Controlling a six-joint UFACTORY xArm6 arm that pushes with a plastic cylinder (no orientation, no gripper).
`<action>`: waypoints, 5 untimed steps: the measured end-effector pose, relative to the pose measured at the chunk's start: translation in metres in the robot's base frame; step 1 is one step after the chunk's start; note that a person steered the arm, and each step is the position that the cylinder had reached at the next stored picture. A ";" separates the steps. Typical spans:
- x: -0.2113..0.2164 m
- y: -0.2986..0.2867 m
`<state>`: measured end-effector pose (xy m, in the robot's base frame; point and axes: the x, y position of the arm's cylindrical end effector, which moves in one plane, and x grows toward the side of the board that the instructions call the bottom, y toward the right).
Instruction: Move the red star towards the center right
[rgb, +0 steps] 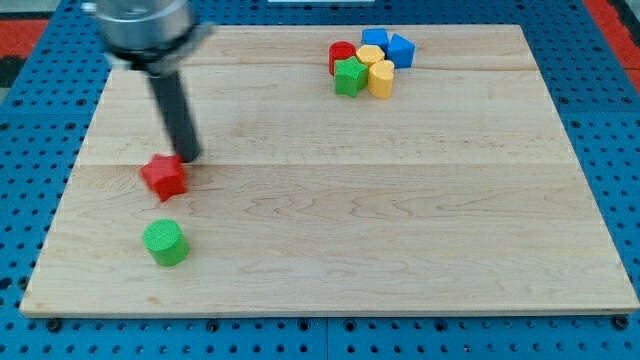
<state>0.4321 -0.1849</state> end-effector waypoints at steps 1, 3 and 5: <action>0.006 -0.029; 0.040 -0.020; 0.061 0.119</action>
<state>0.4935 -0.0661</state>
